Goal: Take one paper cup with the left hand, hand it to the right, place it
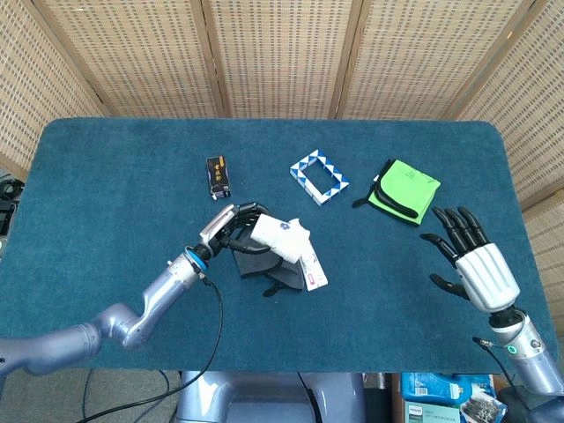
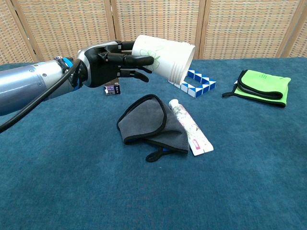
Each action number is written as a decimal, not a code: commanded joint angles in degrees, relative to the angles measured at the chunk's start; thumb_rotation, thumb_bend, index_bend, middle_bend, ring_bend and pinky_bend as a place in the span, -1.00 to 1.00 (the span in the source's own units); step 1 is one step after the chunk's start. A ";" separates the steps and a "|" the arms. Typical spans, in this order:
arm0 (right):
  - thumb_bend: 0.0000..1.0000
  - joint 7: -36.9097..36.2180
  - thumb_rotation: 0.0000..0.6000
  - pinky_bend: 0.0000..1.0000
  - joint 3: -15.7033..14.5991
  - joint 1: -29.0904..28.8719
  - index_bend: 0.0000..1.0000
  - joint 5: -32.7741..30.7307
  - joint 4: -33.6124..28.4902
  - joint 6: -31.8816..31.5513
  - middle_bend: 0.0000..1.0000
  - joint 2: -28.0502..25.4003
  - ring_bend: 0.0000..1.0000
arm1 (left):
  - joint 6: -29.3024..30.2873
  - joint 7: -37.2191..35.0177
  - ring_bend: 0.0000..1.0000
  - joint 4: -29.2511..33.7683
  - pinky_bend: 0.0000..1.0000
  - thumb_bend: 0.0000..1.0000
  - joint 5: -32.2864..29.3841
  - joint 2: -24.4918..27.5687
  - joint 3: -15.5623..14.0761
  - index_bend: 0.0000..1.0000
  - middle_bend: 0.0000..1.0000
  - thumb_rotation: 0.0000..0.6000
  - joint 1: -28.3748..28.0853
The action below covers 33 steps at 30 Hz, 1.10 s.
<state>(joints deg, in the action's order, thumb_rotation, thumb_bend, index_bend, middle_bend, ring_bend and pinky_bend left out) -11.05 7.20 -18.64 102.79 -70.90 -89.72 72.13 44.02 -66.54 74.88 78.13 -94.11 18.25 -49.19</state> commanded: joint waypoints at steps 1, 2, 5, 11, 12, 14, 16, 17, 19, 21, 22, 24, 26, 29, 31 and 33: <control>-0.58 -0.07 1.00 -1.00 0.41 -2.14 -0.35 1.52 0.21 0.05 -0.91 1.01 -1.00 | -1.98 -1.64 -0.13 -1.07 -0.16 -0.63 -1.32 -1.08 1.54 0.09 -0.04 1.00 -1.82; -0.57 0.09 1.00 -1.00 0.46 -2.74 -0.33 1.91 0.31 0.24 -0.91 1.24 -1.00 | -2.51 -1.83 -0.13 -1.35 -0.16 -0.63 -1.48 -1.25 1.81 0.09 -0.04 1.00 -2.31; -0.54 0.62 1.00 -1.00 0.81 -4.88 -0.29 3.13 1.00 0.73 -0.89 2.39 -1.00 | -4.38 -2.39 -0.13 -2.26 -0.16 -0.63 -1.87 -1.86 2.55 0.09 -0.04 1.00 -4.00; -0.47 0.76 1.00 -1.00 2.03 -8.83 -0.20 4.82 2.70 0.52 -0.84 5.24 -1.00 | -6.26 -3.11 -0.13 -3.20 -0.16 -0.63 -2.02 -2.71 3.21 0.09 -0.04 1.00 -5.95; -0.46 0.57 1.00 -1.00 2.34 -9.40 -0.19 5.13 3.02 -0.04 -0.83 5.86 -1.00 | -6.53 -3.34 -0.13 -3.29 -0.16 -0.63 -2.08 -2.85 3.28 0.09 -0.04 1.00 -6.17; -0.46 0.33 1.00 -1.00 2.91 -10.64 -0.17 5.89 4.11 -1.35 -0.82 7.28 -1.00 | -7.03 -3.61 -0.13 -3.75 -0.16 -0.63 -2.18 -3.25 3.34 0.09 -0.04 1.00 -6.66; -0.46 0.09 1.00 -1.00 3.20 -11.83 -0.15 6.50 5.28 -2.01 -0.80 8.29 -1.00 | -7.13 -3.73 -0.13 -4.16 -0.16 -0.63 -2.20 -3.69 3.31 0.09 -0.04 1.00 -6.91; -0.45 -0.01 1.00 -1.00 3.20 -12.30 -0.14 6.74 5.68 -2.05 -0.79 8.56 -1.00 | -7.14 -3.79 -0.13 -4.28 -0.16 -0.63 -2.21 -3.83 3.29 0.09 -0.04 1.00 -6.97; -0.42 0.00 1.00 -1.00 3.09 -13.43 -0.12 7.49 6.62 -2.19 -0.78 9.06 -1.00 | -7.18 -3.91 -0.13 -4.56 -0.16 -0.63 -2.30 -4.20 3.25 0.09 -0.04 1.00 -7.11; -0.41 -0.03 1.00 -1.00 2.95 -14.22 -0.12 8.11 7.21 -2.46 -0.77 9.44 -1.00 | -7.20 -3.92 -0.13 -4.82 -0.16 -0.63 -2.36 -4.46 3.26 0.09 -0.04 1.00 -7.25; -0.41 -0.13 1.00 -1.00 2.78 -14.69 -0.12 8.49 7.52 -2.72 -0.76 9.76 -1.00 | -7.23 -4.02 -0.13 -4.97 -0.16 -0.63 -2.46 -4.63 3.32 0.09 -0.04 1.00 -7.34; -0.41 0.04 1.00 -1.00 2.50 -15.50 -0.12 8.94 8.02 -2.66 -0.75 10.19 -1.00 | -7.31 -3.95 -0.13 -5.30 -0.16 -0.63 -2.47 -4.88 3.32 0.09 -0.04 1.00 -7.55; -0.41 0.49 1.00 -1.00 2.23 -16.55 -0.12 9.42 8.52 -2.06 -0.75 10.49 -1.00 | -7.32 -3.98 -0.13 -5.53 -0.16 -0.63 -2.60 -5.14 3.40 0.09 -0.04 1.00 -7.69; -0.40 0.84 1.00 -1.00 1.79 -18.03 -0.11 9.80 9.24 -0.77 -0.73 10.79 -1.00 | -7.30 -3.88 -0.13 -5.77 -0.16 -0.63 -2.68 -5.46 3.42 0.09 -0.04 1.00 -7.86; -0.38 1.07 1.00 -1.00 1.57 -18.93 -0.10 9.91 9.57 -0.10 -0.72 11.10 -1.00 | -7.34 -3.89 -0.13 -5.85 -0.16 -0.63 -2.71 -5.66 3.41 0.09 -0.04 1.00 -7.98; -0.37 1.21 1.00 -1.00 1.34 -19.73 -0.10 10.01 9.73 0.34 -0.72 11.53 -1.00 | -7.43 -3.95 -0.13 -5.96 -0.16 -0.63 -2.77 -5.88 3.38 0.09 -0.04 1.00 -8.07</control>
<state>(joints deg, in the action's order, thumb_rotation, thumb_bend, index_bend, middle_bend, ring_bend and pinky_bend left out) -9.98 8.72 -38.01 112.69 -61.34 -89.66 83.39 36.62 -70.48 68.95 75.38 -99.96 21.64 -57.23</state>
